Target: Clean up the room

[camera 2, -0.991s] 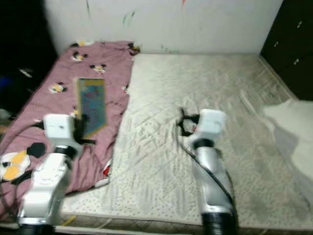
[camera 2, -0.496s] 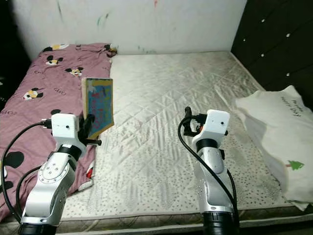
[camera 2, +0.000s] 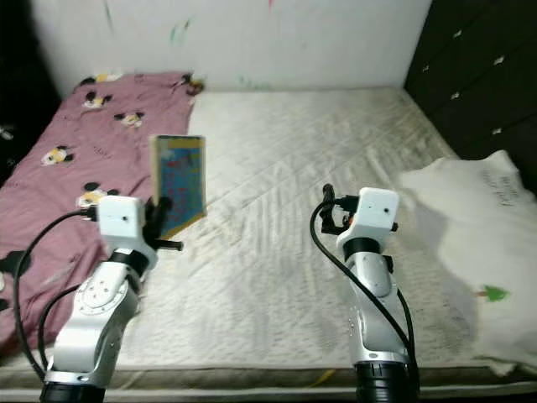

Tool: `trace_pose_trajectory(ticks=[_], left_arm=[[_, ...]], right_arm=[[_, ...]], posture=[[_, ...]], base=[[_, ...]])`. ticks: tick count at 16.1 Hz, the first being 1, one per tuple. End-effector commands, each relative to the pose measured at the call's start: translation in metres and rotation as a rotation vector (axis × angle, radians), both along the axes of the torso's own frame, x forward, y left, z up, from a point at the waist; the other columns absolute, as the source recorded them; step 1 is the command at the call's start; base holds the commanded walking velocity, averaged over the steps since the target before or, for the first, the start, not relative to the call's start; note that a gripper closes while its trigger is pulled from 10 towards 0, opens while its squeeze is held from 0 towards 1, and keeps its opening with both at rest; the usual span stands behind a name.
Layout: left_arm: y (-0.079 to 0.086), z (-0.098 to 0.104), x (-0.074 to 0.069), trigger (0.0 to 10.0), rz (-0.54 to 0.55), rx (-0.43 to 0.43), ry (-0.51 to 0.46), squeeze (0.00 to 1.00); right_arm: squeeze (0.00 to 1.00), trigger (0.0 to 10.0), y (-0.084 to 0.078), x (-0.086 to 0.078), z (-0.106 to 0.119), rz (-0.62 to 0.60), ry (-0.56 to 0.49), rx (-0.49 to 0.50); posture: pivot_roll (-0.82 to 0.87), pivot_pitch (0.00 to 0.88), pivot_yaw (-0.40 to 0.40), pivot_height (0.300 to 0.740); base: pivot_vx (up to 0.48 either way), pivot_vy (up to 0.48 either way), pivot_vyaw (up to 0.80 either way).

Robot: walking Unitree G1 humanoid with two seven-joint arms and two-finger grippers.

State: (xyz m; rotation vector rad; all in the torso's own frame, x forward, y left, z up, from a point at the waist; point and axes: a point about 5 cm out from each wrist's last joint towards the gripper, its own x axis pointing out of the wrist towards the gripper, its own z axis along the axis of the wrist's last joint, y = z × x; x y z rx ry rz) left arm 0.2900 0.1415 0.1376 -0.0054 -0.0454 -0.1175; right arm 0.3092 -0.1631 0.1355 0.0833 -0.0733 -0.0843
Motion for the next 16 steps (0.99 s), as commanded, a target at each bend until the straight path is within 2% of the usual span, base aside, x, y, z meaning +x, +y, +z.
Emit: trace_pose_trajectory(ticks=[1,16], left_arm=[[0.0078,0.0098,0.0007,10.0,0.025,0.008,-0.047,0.0],[0.0041,0.0114,0.0029,10.0,0.017,0.004,-0.062,0.0]], right_arm=[[0.0,10.0,0.0066,0.0016,0.0031,0.015,-0.011,0.003],[0.0,10.0,0.006,0.0044,0.0033,0.027,-0.016,-0.011]], posture=[[-0.07,0.009,0.036,0.74],[-0.08,0.0,0.028,0.74]], base=[[0.0,-0.311,0.0],[0.0,-0.333,0.0]])
